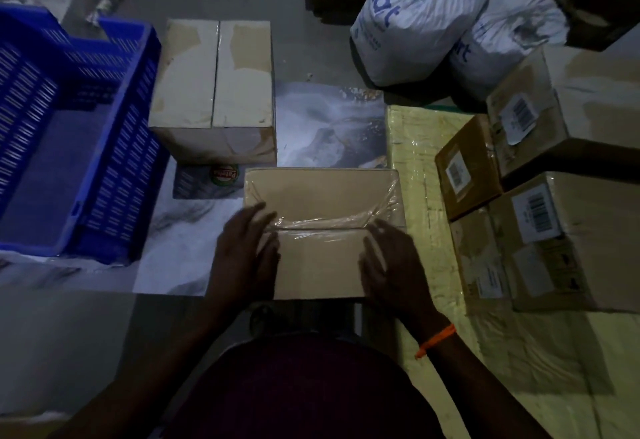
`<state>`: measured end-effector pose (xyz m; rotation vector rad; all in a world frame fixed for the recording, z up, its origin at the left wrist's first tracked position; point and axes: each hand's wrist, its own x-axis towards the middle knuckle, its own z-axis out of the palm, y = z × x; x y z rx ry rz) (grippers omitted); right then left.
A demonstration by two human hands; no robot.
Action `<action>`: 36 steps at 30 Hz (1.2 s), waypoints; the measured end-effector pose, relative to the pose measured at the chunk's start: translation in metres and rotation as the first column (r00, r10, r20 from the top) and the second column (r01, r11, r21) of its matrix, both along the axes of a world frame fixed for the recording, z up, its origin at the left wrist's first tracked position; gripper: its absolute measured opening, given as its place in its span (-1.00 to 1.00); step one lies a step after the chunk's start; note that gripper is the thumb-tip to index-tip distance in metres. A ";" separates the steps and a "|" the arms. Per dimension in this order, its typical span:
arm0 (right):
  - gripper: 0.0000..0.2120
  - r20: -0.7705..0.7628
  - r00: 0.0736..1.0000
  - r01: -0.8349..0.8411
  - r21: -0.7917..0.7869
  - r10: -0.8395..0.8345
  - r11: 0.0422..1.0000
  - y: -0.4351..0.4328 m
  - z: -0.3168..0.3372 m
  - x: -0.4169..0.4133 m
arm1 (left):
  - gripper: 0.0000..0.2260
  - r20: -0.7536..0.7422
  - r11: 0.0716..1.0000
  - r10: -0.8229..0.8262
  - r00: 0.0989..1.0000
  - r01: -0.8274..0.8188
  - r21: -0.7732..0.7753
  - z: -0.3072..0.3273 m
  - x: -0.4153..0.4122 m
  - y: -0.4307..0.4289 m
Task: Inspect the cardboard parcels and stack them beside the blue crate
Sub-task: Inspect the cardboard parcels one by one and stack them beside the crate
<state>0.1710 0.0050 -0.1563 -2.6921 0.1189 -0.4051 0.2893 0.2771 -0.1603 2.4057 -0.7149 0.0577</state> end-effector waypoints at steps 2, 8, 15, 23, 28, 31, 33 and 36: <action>-0.52 0.009 0.980 0.195 0.099 -0.197 0.976 -0.014 0.007 0.018 | -0.43 -0.206 0.979 0.145 0.968 -0.170 -0.109 0.001 0.014 -0.002; -0.58 -0.478 0.847 0.510 0.603 -0.234 0.613 -0.047 0.009 0.061 | -0.32 -0.615 0.919 0.222 0.756 -0.373 -0.126 0.021 0.043 -0.013; -0.67 -0.352 0.873 0.477 0.757 -0.337 0.447 -0.050 0.032 0.052 | -0.32 -0.667 0.875 0.152 0.729 -0.414 -0.253 0.038 0.037 -0.011; -0.70 -0.301 0.853 0.372 0.924 -0.426 0.092 -0.048 0.063 0.050 | -0.72 -0.732 0.617 0.074 0.677 -0.608 -0.500 0.079 0.034 -0.027; -0.34 -0.241 0.881 0.338 0.923 -0.407 0.186 -0.039 0.053 0.049 | -0.63 -0.735 0.627 0.149 0.661 -0.638 -0.447 0.065 0.031 -0.025; -0.65 -0.220 0.878 0.349 0.902 -0.425 0.253 -0.037 0.043 0.044 | -0.62 -0.709 0.686 0.167 0.685 -0.597 -0.415 0.057 0.024 -0.019; -0.68 -0.220 0.870 0.382 0.867 -0.440 0.322 -0.036 0.041 0.043 | -0.65 -0.686 0.710 0.185 0.703 -0.578 -0.401 0.055 0.022 -0.018; -0.46 -0.144 0.855 0.473 0.613 -0.499 0.633 -0.034 0.043 0.047 | -0.57 -0.492 0.797 0.269 0.828 -0.478 -0.369 0.058 0.025 -0.022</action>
